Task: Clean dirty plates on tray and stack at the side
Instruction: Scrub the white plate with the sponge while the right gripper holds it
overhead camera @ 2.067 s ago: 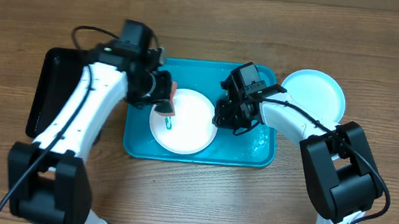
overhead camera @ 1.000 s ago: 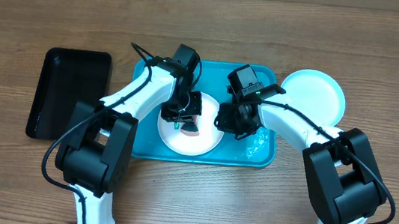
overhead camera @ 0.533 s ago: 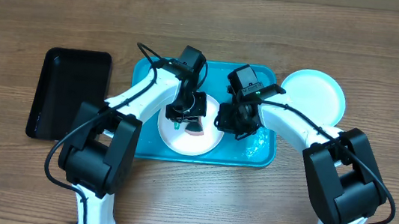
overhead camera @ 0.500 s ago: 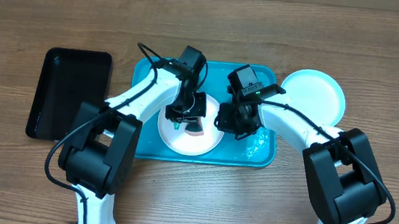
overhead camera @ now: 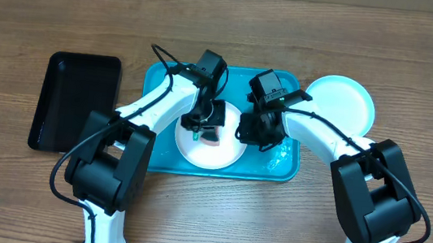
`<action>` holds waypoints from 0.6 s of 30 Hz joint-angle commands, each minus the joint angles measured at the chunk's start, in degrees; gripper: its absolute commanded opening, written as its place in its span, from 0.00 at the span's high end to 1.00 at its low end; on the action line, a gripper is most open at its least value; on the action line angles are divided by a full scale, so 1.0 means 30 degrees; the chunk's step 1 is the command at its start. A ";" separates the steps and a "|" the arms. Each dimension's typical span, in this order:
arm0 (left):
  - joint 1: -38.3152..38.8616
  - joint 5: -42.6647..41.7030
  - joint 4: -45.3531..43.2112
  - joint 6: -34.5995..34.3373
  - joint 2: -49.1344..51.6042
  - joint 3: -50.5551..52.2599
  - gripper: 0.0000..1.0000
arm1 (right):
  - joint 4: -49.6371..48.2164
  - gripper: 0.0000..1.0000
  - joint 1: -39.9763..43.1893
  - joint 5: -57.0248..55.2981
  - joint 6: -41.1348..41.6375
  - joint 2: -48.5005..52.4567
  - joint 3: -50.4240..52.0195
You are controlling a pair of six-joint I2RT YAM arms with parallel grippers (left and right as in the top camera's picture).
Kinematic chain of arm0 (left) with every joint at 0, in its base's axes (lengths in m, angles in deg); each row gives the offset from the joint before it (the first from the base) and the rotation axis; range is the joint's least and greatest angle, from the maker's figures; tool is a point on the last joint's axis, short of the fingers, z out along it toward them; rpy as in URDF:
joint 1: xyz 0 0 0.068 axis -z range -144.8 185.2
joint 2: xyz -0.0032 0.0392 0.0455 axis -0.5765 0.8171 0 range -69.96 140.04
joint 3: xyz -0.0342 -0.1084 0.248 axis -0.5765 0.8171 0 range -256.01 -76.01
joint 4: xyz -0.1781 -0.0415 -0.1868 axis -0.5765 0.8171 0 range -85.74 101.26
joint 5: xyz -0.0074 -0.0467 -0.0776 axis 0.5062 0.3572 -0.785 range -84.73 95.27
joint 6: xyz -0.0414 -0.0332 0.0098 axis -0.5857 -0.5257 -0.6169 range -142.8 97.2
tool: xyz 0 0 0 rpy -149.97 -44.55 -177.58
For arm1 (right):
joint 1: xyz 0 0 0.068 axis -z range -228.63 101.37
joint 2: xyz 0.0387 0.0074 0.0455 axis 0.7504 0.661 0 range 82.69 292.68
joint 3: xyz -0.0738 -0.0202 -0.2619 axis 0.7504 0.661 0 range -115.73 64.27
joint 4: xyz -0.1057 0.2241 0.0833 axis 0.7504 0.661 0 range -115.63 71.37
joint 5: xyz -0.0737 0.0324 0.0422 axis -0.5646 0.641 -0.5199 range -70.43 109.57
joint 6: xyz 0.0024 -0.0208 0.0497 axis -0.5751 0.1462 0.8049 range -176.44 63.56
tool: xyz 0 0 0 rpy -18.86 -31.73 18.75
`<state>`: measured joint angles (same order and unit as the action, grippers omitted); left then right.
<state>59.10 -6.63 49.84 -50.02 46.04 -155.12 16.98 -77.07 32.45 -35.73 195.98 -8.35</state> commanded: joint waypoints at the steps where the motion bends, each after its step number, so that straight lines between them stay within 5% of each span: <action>1: 0.0204 -0.4160 -0.1086 0.1319 0.0583 0.0066 0.96 | 0.0415 0.96 0.0182 -0.1931 -0.0692 0.0393 0.0678; 11: 0.0648 0.2827 0.0561 0.1268 0.0583 0.0087 0.96 | 0.0488 0.96 0.0182 -0.2157 -0.0707 0.0401 0.0714; 18: 0.0648 0.7060 0.2885 -0.1013 0.0576 0.0087 0.96 | 0.0488 0.96 0.0182 -0.2149 -0.0707 0.0401 0.0714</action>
<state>61.64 2.59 56.01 -49.74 46.63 -156.13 17.35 -76.86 31.97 -36.75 195.87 -8.35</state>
